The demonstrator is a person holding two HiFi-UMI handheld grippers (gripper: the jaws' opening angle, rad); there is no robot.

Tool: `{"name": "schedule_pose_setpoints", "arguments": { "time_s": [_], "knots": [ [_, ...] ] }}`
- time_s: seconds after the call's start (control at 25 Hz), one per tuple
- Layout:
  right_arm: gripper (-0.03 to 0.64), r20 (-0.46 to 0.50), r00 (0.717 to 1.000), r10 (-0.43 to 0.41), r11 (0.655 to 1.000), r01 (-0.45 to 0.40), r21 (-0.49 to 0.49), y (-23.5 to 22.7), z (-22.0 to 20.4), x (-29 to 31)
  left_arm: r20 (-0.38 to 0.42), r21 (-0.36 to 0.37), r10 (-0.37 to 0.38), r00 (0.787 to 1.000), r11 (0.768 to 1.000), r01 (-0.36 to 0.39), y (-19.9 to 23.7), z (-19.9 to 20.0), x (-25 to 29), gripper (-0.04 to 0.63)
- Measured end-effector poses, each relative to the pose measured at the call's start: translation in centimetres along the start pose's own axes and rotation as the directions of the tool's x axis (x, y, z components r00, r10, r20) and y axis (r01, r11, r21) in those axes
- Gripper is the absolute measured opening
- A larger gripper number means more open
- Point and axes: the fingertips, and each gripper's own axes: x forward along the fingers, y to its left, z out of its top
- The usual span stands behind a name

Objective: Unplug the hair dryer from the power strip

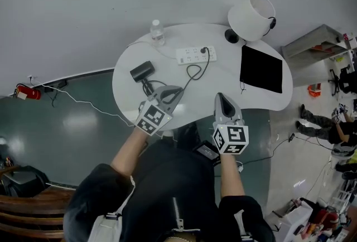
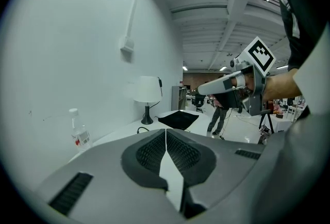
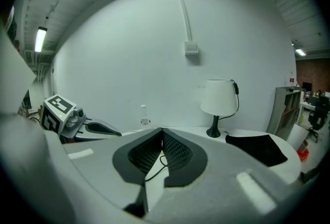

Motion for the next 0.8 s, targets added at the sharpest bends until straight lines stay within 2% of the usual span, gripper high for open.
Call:
{"name": "schedule_pose_setpoints", "arguments": {
  "time_s": [0.48,0.8],
  "knots": [
    [0.005,-0.015,0.997,0.071,0.997,-0.071,0.008,-3.2,0.6,5.6,-0.014,0.03,0.01,1.0,0.999,-0.009,4.6,1.4,5.8,0.014],
    [0.005,-0.051,0.994,0.094,0.996,-0.093,0.008,-5.4,0.2,8.6,-0.061,0.083,0.009,0.998,0.997,-0.004,7.3,1.4,9.6,0.015]
  ]
}}
